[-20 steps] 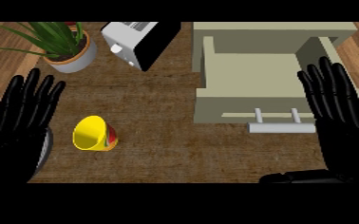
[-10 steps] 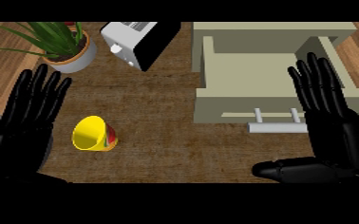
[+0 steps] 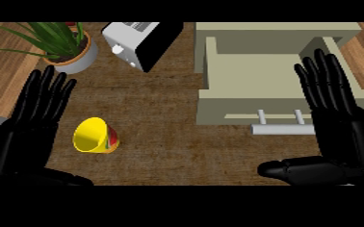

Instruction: Pick up the cup, place it into the drawer and close the drawer

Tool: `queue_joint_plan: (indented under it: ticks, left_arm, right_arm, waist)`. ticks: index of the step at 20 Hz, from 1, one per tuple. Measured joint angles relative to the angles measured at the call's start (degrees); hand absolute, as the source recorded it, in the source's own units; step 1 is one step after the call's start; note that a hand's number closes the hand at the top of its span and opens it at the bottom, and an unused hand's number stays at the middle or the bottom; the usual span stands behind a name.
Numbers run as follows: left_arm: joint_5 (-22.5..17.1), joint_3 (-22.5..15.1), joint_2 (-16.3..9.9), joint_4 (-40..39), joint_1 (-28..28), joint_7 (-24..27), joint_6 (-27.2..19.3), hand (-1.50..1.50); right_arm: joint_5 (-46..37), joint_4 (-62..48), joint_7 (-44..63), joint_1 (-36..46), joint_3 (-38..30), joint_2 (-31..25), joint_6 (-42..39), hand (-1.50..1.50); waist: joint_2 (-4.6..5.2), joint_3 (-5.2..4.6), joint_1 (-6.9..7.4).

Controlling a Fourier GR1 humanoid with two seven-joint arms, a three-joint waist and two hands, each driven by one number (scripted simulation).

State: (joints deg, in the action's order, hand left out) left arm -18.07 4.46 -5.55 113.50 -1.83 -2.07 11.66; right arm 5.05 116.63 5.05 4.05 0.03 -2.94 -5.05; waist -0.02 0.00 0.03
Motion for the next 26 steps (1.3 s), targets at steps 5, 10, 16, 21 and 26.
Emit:
queue_joint_plan:
  ticks: [5, 10, 16, 21, 26]
  left_arm:
    - [1.5, 0.4, 0.6, -2.4, -3.0, 2.9, 1.4, -1.5]
    - [2.3, 1.3, 0.5, -4.1, -4.8, 3.3, 2.1, -1.5]
    - [4.6, 2.9, 0.3, -9.9, -4.7, 6.6, 2.4, -1.5]
    - [5.3, 5.3, -0.5, -15.1, -5.5, 10.6, 4.1, -1.5]
    - [7.1, 6.9, -1.5, -23.1, -4.0, 15.7, 5.7, -1.5]
  right_arm:
    - [0.3, -0.8, -0.1, 1.2, -1.0, -0.3, 0.1, -1.5]
    - [-0.1, 1.1, 1.6, 1.2, -0.6, -0.1, 0.8, -1.5]
    - [1.3, 1.1, 2.8, 2.5, -1.8, -1.2, 0.0, -1.5]
    - [1.7, 1.1, 3.2, 2.5, -2.1, -1.3, -0.1, -1.5]
    - [2.0, 0.6, 3.3, 2.8, -2.2, -1.4, -0.5, -1.5]
  waist:
    - [0.0, 0.0, 0.05]
    - [-0.01, -0.01, 0.04]
    - [0.0, -0.01, 0.01]
    - [0.0, -0.01, 0.03]
    - [0.02, -0.02, -0.01]
